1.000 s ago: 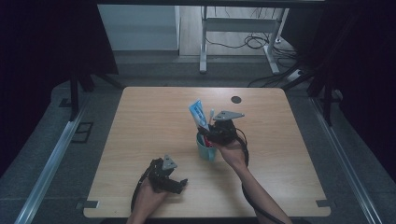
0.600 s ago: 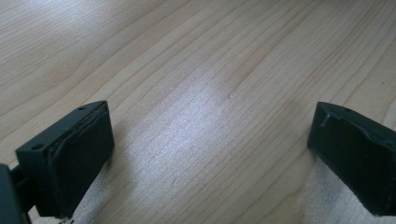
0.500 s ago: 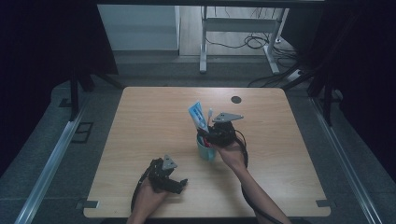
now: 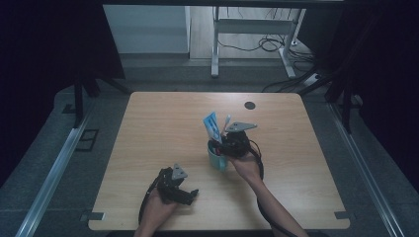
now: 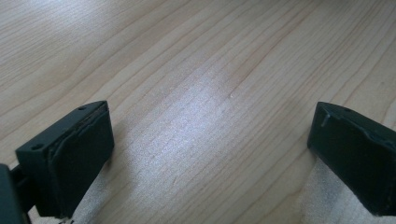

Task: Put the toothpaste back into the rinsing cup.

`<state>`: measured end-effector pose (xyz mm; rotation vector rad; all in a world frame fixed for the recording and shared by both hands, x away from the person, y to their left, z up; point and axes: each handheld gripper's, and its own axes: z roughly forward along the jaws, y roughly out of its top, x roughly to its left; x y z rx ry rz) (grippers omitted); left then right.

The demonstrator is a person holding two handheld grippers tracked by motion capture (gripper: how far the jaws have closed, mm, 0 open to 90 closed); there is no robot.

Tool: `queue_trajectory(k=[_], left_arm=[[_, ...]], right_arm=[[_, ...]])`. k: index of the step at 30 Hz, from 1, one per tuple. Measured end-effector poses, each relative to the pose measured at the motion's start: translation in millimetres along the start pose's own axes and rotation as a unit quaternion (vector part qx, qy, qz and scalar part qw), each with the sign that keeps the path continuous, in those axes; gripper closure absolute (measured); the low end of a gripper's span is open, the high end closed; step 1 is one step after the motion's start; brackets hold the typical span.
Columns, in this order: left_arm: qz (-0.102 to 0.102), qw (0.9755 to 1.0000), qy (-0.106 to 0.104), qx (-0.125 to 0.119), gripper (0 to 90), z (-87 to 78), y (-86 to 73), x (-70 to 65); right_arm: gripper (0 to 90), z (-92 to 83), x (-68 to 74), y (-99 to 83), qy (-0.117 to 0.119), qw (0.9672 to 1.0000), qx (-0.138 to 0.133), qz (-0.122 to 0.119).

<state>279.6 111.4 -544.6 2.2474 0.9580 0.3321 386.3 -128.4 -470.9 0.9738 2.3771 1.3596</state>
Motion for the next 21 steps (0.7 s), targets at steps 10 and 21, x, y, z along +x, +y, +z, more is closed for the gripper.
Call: queue_trajectory(k=[10,21], left_arm=[[0.0,1.0,0.0,0.0,0.5,0.0,0.0,0.0],[0.0,1.0,0.0,0.0,0.5,0.0,0.0,0.0]], right_arm=[[65.4,0.1,-0.4,0.9,0.002,1.0,0.003,0.001],[53.8,-6.7,-4.0,4.6,0.006,1.0,0.003,0.007]])
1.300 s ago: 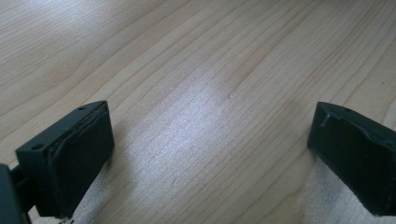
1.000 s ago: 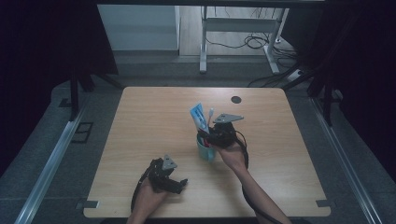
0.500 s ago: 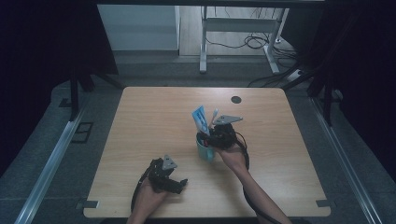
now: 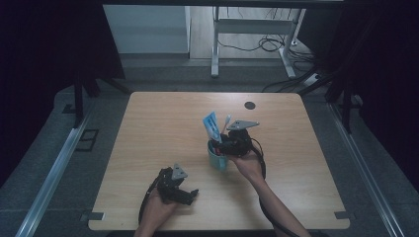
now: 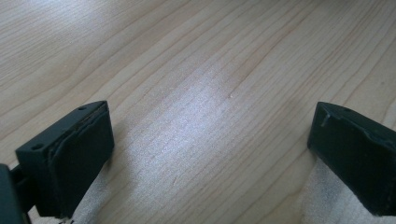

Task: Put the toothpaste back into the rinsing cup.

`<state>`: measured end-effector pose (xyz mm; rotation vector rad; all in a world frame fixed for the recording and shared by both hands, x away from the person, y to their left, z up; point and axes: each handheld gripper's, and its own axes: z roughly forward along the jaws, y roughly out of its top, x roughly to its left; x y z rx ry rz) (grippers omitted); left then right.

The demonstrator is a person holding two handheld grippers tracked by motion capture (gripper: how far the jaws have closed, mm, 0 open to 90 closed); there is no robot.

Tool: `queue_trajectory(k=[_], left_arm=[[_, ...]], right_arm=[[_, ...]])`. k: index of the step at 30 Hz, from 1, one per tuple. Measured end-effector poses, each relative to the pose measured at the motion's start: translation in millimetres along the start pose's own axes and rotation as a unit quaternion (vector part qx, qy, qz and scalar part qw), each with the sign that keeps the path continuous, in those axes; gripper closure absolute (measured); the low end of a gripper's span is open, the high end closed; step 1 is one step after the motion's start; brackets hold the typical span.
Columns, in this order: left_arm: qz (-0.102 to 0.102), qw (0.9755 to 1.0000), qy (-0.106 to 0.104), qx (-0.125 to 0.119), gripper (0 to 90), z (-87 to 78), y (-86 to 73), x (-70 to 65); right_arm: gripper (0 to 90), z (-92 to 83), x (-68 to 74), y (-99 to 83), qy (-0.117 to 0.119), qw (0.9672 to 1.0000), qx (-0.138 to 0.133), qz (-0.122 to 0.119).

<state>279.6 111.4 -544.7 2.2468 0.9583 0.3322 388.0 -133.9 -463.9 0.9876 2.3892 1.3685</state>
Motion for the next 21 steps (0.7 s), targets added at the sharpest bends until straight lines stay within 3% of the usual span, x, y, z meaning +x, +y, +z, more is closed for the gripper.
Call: queue_trajectory(k=[8,21], left_arm=[[0.0,1.0,0.0,0.0,0.6,0.0,0.0,0.0],[0.001,1.0,0.0,0.0,0.6,0.0,0.0,0.1]], right_arm=[[46.5,-3.5,-2.8,-0.3,0.011,0.9999,0.009,0.008],[40.2,-11.8,2.8,2.8,0.017,0.9996,0.016,-0.013]])
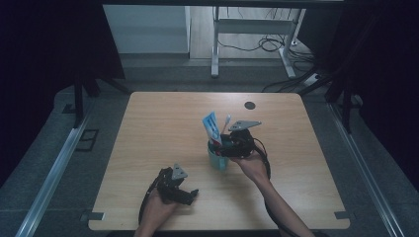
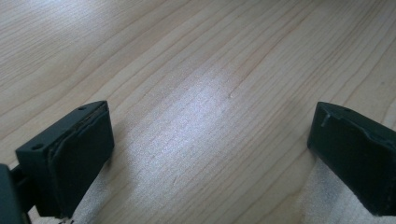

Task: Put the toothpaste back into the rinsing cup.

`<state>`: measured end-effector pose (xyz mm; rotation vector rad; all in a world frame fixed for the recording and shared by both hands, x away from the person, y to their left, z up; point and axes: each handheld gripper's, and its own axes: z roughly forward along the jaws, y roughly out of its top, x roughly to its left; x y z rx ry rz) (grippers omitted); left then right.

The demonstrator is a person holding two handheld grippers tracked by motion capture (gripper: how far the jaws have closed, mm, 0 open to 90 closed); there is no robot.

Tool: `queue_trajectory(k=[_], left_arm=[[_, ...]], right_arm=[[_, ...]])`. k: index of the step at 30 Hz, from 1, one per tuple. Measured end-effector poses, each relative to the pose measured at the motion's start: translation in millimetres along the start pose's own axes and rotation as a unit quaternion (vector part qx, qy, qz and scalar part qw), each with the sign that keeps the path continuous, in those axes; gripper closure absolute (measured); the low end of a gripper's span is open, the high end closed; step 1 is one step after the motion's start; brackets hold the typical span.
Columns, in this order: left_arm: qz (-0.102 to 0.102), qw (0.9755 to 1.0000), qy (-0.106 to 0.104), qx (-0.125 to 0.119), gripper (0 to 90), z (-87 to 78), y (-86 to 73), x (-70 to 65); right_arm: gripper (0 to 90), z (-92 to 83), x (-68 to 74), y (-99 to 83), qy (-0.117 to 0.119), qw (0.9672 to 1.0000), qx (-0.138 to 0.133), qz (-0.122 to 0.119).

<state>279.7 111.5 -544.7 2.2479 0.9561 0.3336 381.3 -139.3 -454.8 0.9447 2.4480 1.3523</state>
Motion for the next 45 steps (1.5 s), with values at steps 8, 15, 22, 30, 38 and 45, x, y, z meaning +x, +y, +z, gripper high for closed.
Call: queue_trajectory(k=[8,15,22,30,38,45], left_arm=[[0.001,1.0,0.0,0.0,0.5,0.0,0.0,0.2],[0.001,1.0,0.0,0.0,0.6,0.0,0.0,0.2],[0.001,1.0,0.0,0.0,0.5,0.0,0.1,0.1],[0.0,1.0,0.001,-0.001,0.5,0.1,0.1,0.0],[0.0,1.0,0.001,0.0,0.6,0.1,0.1,0.0],[0.0,1.0,0.001,-0.001,0.6,0.1,0.1,0.0]], right_arm=[[33.0,-7.2,1.3,0.2,0.001,1.0,0.006,-0.008],[20.9,-14.1,5.2,1.5,0.002,0.9998,0.007,-0.019],[12.7,-21.3,9.1,1.7,-0.008,0.9992,0.005,-0.038],[5.6,-27.8,10.3,-2.5,-0.007,0.999,0.011,-0.043],[2.1,-35.7,9.4,-8.4,-0.01,0.9986,0.022,-0.047],[1.7,-44.6,7.6,-15.3,-0.014,0.9986,0.021,-0.046]])
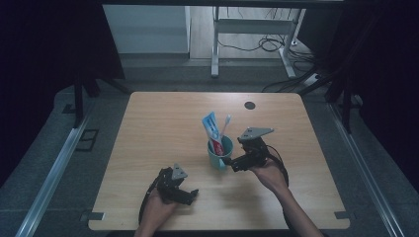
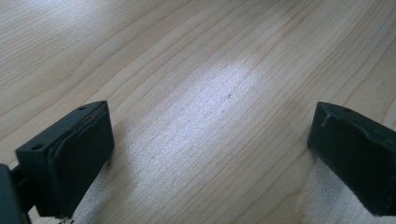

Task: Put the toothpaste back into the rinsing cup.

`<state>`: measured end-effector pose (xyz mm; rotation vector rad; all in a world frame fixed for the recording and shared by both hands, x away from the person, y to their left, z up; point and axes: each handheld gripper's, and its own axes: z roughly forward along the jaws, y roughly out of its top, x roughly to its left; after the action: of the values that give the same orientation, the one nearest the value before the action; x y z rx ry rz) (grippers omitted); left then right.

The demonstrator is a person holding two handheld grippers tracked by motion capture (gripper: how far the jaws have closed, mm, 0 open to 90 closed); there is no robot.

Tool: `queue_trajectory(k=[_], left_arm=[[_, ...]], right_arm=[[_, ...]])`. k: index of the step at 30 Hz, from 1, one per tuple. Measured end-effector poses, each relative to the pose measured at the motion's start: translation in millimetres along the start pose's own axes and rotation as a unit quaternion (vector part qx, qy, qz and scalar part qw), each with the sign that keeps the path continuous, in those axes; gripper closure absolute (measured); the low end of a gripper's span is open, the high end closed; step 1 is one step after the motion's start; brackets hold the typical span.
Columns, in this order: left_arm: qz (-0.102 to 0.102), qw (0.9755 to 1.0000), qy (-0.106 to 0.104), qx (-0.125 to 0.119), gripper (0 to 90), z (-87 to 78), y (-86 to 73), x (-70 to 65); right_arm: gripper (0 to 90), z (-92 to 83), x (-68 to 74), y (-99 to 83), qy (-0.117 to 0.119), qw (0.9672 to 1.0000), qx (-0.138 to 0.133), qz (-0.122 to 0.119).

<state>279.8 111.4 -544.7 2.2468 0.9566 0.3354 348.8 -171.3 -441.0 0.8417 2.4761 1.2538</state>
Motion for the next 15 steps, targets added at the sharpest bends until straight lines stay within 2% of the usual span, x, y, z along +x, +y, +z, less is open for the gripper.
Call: queue_trajectory(k=[15], left_arm=[[0.001,1.0,0.0,0.0,0.5,0.0,-0.1,0.1]], right_arm=[[1.9,-17.6,-10.2,-30.1,-0.016,0.9998,0.013,0.008]])
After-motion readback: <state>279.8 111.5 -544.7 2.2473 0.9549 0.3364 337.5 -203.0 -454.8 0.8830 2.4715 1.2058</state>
